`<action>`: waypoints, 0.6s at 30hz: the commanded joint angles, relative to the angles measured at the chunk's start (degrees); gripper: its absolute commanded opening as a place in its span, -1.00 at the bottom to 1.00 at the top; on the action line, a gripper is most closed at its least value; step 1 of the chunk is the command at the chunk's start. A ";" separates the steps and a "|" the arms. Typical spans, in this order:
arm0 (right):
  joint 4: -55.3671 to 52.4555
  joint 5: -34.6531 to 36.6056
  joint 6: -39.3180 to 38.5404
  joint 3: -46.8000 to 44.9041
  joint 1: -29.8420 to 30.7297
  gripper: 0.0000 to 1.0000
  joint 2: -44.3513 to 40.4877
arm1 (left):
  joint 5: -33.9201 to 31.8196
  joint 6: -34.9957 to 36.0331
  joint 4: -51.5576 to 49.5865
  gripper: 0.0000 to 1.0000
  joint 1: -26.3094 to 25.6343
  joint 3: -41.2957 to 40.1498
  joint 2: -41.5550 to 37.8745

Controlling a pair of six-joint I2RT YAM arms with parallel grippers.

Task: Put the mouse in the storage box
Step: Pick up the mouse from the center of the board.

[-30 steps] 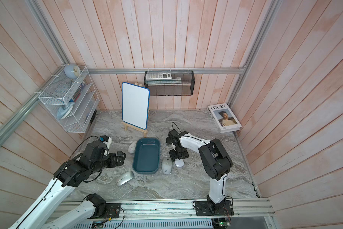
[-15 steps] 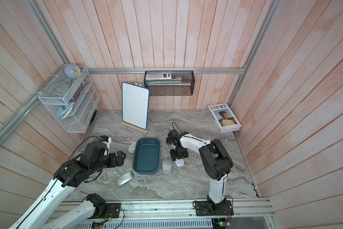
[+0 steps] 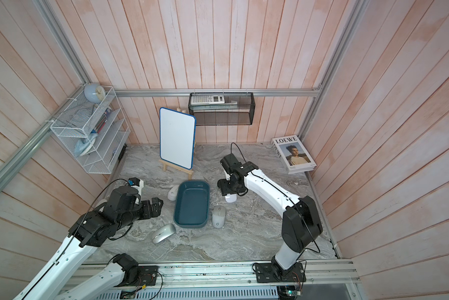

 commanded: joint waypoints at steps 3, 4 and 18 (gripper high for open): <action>0.48 -5.53 8.73 7.55 5.50 0.08 0.22 | -2.15 -0.77 1.05 1.00 0.29 -0.65 -0.40; 2.21 -6.27 10.38 7.97 6.27 0.08 0.69 | -2.28 -0.81 0.98 1.00 0.36 -0.55 -0.26; 11.86 -8.43 22.29 15.33 12.48 0.07 17.23 | -4.60 -1.67 0.39 1.00 0.63 -0.55 -0.41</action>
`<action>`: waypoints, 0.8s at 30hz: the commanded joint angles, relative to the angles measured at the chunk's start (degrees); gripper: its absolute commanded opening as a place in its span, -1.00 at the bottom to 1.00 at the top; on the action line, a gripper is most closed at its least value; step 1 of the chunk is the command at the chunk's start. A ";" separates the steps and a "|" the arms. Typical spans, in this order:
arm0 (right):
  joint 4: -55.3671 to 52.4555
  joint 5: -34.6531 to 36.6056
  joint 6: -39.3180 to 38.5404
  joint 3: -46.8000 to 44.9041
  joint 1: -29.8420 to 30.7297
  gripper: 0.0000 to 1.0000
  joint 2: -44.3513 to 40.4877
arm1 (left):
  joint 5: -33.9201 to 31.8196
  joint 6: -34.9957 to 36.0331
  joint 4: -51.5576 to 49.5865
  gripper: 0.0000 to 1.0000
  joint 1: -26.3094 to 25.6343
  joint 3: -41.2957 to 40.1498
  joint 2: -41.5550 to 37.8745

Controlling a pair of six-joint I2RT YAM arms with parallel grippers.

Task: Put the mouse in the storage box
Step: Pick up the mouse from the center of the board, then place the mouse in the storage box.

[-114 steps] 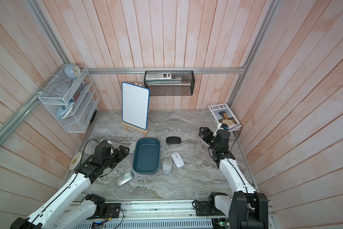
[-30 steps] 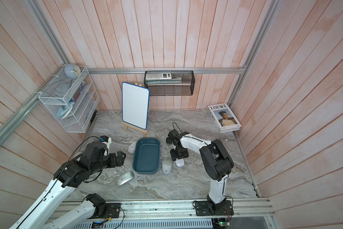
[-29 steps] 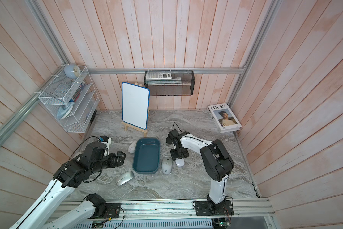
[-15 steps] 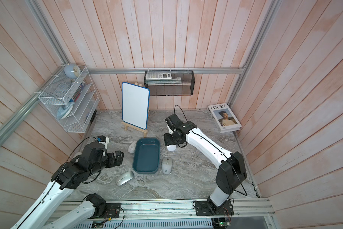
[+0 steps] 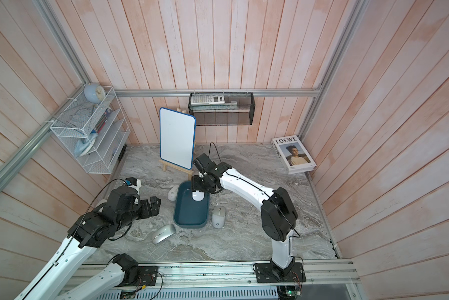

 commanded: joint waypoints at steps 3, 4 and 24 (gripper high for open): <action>1.37 0.04 2.90 5.72 1.86 0.07 6.40 | -1.90 -0.73 0.29 1.00 0.30 -0.51 -0.37; 1.34 -0.05 3.14 6.49 2.02 0.07 7.72 | -1.91 -0.77 0.28 1.00 0.25 -0.51 -0.37; 0.17 1.72 8.11 18.02 2.39 0.10 23.47 | -2.61 -0.70 -0.05 1.00 0.31 -0.51 -0.39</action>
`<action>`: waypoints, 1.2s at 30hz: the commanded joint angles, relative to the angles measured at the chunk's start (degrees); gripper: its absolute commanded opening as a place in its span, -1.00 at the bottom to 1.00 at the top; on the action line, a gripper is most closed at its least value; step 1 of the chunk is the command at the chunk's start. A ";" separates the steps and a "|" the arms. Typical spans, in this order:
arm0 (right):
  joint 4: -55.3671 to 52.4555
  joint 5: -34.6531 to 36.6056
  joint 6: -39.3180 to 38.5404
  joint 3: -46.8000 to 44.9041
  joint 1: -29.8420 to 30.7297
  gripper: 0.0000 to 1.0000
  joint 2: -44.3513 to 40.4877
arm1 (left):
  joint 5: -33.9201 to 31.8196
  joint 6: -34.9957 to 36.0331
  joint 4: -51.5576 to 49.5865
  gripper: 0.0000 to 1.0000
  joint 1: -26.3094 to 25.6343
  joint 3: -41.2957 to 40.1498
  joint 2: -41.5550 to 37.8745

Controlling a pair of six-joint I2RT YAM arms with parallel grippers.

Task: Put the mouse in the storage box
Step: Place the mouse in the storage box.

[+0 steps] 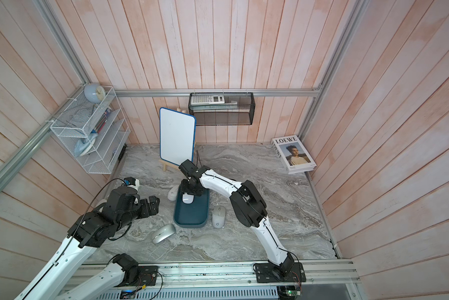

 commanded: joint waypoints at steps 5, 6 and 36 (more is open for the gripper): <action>-0.32 1.03 2.19 1.23 0.38 0.14 2.82 | -0.65 -0.12 0.06 1.00 0.27 -0.48 -0.08; 0.05 0.94 2.48 0.84 0.34 0.16 2.79 | -0.61 -0.17 0.11 1.00 0.28 -0.51 -0.06; 13.01 3.82 -25.56 -20.87 -8.72 0.57 -27.96 | -0.40 -0.26 0.20 1.00 0.29 -0.40 0.66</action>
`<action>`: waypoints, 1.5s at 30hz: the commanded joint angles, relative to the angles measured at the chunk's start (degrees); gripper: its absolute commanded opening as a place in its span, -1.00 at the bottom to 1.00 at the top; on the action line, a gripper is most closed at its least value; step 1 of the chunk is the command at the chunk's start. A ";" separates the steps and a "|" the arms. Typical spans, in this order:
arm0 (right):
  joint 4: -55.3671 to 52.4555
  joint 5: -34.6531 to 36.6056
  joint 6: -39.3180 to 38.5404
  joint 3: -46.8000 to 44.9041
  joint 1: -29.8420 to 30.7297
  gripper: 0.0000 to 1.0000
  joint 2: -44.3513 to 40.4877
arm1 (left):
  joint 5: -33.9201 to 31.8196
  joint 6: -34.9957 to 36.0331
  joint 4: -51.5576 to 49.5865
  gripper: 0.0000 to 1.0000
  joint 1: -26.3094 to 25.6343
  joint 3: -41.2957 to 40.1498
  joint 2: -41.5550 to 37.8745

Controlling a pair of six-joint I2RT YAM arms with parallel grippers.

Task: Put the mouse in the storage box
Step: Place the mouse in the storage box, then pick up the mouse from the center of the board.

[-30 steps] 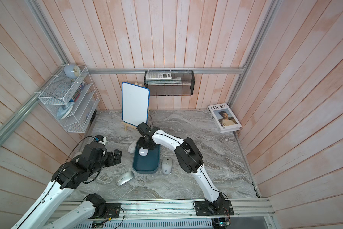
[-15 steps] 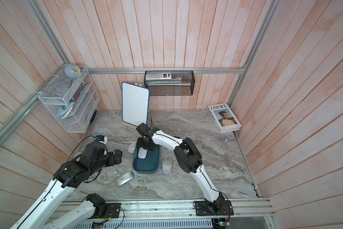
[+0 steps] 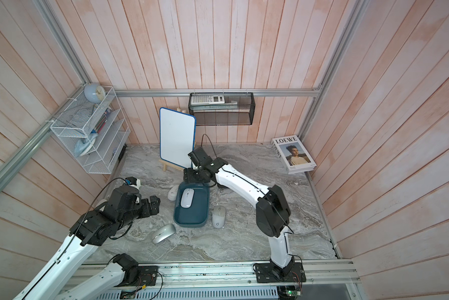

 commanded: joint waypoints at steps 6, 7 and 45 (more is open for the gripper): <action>14.11 -9.87 -15.93 -22.14 -18.43 0.64 -11.64 | 0.03 -0.02 0.26 1.00 0.36 -0.51 -0.21; 13.63 -10.35 -17.48 -22.63 -20.23 0.67 -11.32 | 0.07 -0.01 0.27 1.00 0.32 -0.51 -0.09; -2.53 -20.68 -24.43 -12.43 -23.83 0.65 13.06 | -0.57 -0.33 0.09 1.00 0.32 -0.50 -0.25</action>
